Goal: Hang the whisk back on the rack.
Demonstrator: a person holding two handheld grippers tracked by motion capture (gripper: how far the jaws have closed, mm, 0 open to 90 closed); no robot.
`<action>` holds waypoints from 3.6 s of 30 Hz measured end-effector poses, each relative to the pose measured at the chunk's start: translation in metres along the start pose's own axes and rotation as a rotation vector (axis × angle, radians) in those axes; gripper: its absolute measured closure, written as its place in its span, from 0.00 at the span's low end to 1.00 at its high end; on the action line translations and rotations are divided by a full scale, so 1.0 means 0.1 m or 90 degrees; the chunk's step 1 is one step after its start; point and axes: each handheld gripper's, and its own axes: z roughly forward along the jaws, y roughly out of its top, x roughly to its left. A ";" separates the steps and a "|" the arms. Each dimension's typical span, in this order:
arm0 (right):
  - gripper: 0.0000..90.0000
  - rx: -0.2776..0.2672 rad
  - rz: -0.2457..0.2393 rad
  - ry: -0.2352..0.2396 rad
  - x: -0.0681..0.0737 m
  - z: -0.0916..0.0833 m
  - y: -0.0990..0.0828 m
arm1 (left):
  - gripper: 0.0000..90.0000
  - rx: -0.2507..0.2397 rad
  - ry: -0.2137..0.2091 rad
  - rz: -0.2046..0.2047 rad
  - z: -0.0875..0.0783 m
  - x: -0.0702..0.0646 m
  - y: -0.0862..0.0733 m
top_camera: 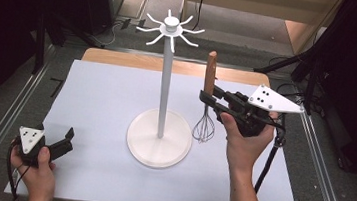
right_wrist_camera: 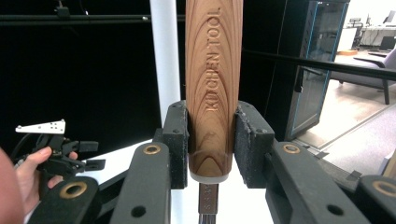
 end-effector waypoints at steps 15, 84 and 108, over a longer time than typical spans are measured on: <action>0.78 -0.040 -0.008 0.003 0.15 0.01 0.14 | 0.09 0.002 0.000 -0.002 0.00 0.00 0.00; 0.78 -0.050 -0.018 0.024 0.26 0.23 0.31 | 0.09 0.003 0.000 -0.004 0.00 0.00 0.00; 0.78 -0.053 -0.016 0.022 0.28 0.34 0.30 | 0.09 0.004 -0.001 -0.004 0.00 0.00 0.00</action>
